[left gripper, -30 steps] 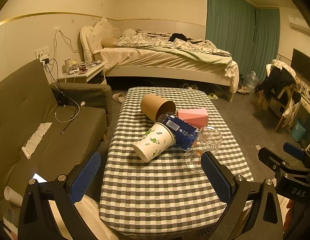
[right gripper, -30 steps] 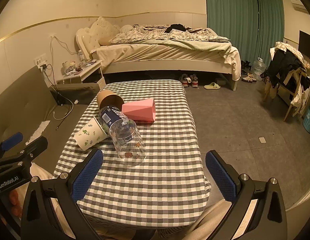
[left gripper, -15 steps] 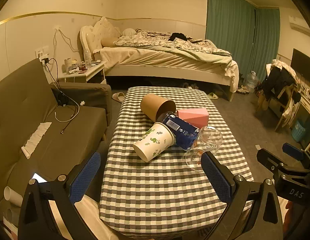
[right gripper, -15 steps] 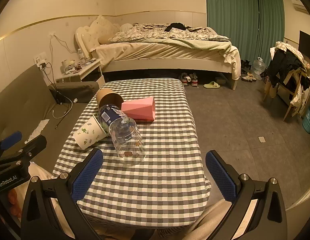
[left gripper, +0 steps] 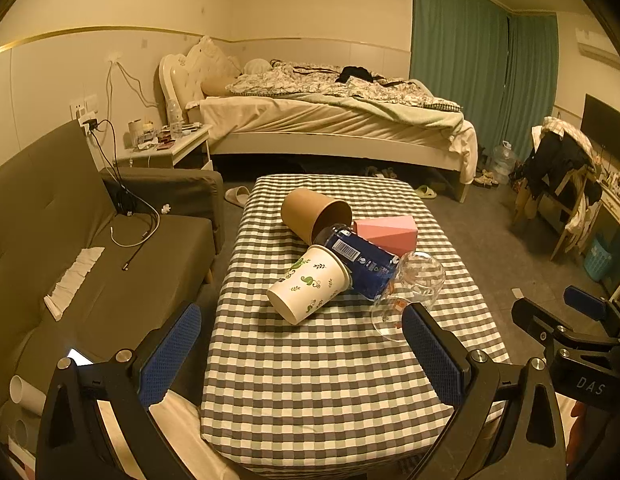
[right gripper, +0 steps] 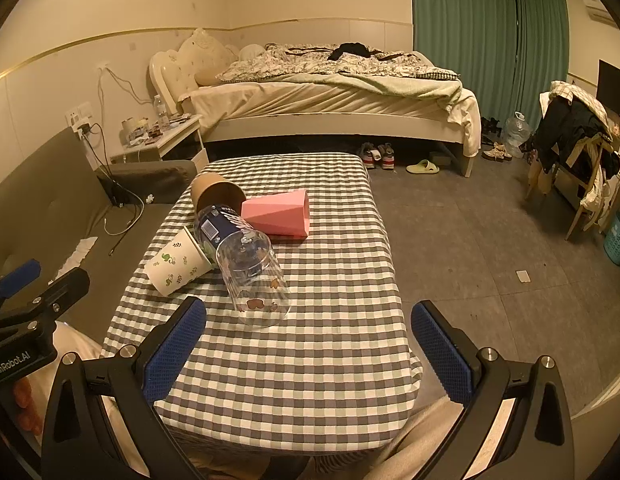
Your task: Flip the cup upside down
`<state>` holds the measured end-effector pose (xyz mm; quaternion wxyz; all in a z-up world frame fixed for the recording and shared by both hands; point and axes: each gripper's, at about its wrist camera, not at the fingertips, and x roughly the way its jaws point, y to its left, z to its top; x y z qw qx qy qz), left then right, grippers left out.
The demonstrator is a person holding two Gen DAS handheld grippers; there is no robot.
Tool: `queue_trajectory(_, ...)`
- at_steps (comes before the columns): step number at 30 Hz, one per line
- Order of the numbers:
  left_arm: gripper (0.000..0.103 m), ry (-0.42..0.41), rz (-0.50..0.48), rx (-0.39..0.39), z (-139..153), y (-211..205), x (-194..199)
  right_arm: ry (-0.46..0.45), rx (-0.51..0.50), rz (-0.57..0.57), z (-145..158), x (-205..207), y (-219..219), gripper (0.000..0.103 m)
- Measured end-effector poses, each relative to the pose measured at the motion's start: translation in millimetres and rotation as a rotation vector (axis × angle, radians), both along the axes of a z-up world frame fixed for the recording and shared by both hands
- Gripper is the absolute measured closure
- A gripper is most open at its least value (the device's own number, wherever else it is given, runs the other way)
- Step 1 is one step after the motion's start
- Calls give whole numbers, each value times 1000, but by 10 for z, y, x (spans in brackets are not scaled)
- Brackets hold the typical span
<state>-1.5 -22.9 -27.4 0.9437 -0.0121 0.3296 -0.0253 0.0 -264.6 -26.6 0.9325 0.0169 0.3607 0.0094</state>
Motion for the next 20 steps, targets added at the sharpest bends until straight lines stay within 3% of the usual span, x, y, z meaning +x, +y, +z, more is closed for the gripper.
queue_trajectory(20, 0, -9, -12, 10, 3, 4, -9, 12, 0, -6, -27, 0, -7, 0)
